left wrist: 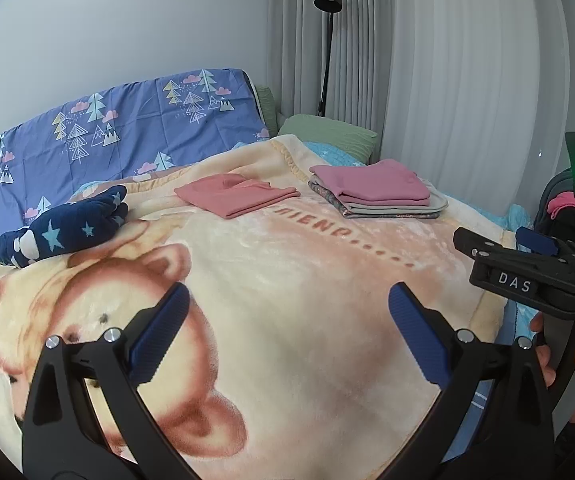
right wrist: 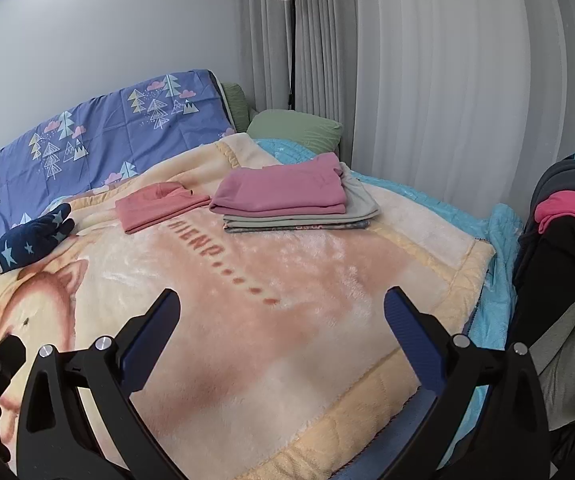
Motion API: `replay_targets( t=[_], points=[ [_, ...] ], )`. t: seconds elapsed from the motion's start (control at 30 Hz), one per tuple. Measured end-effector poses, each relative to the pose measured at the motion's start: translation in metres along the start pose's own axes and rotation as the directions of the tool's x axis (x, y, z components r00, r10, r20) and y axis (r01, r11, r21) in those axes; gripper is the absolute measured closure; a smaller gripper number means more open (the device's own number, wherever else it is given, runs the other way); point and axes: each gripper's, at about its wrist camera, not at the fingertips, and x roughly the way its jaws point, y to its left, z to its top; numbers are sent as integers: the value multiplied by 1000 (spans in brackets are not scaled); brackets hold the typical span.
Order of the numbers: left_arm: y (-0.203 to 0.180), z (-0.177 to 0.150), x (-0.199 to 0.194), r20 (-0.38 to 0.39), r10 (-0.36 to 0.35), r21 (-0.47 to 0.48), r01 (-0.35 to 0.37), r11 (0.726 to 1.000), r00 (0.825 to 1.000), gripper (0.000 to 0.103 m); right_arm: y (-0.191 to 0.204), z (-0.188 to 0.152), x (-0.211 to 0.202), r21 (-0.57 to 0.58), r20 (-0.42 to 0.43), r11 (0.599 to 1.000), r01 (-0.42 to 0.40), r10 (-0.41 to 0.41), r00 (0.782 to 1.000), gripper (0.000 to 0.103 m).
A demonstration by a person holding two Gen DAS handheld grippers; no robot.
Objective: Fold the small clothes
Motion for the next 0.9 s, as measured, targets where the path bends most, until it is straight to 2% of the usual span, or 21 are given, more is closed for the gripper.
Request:
replay_targets(
  t=[0.9],
  points=[
    [-4,-3,2,-17,-20,-8,20,1000,1000,2,-4,-5,6,0,-19,1000,13,-13,1000,1]
  ],
)
